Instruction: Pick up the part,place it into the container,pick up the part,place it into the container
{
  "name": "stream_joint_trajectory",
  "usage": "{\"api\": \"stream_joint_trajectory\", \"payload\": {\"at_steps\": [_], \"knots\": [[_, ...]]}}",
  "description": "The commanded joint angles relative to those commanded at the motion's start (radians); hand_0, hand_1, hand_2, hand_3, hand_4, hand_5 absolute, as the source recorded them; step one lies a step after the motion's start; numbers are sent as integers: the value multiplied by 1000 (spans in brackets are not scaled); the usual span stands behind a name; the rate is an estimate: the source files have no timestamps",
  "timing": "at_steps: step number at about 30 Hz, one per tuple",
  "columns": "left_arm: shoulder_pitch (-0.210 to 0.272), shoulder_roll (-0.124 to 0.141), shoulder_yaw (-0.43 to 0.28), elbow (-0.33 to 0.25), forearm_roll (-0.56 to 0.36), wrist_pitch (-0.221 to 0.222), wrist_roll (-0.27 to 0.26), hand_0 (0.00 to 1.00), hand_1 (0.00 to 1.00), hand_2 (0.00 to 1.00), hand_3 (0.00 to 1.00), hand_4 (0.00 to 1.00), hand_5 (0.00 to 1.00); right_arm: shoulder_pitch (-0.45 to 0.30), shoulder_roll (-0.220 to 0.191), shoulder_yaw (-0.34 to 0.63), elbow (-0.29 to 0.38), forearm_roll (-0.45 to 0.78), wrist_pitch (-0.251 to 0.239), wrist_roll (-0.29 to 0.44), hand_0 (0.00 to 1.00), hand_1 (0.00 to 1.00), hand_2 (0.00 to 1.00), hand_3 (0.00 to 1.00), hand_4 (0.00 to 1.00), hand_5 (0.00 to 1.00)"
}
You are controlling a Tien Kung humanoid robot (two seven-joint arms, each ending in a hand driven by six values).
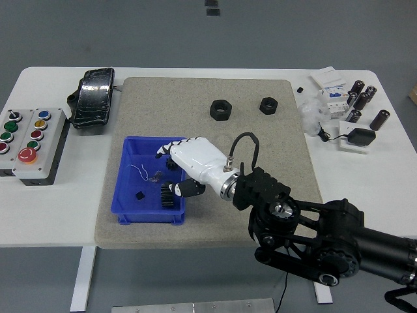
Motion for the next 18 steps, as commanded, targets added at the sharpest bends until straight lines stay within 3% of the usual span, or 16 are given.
{"api": "stream_joint_trajectory", "payload": {"at_steps": [4, 5, 10, 14, 18], "knots": [[0, 1, 5, 0, -7, 1, -4, 662, 610, 568, 626, 644, 485, -74, -40, 115, 17, 55, -78, 50, 662, 727, 762, 757, 677, 205], [0, 1, 5, 0, -8, 2, -6, 661, 610, 568, 627, 640, 480, -96, -54, 148, 21, 78, -101, 71, 623, 693, 728, 722, 698, 224], [6, 4, -1, 0, -10, 8, -10, 661, 610, 568, 627, 640, 480, -209, -106, 341, 15, 218, -203, 184, 623, 693, 728, 722, 698, 224], [13, 5, -14, 0, -1, 14, -12, 661, 611, 568, 628, 638, 479, -298, -113, 491, -5, 331, -222, 275, 625, 687, 718, 708, 719, 239], [19, 5, -24, 0, 7, 18, -13, 661, 611, 569, 628, 635, 485, -389, -92, 642, -20, 445, -219, 368, 627, 680, 708, 692, 738, 272]]}}
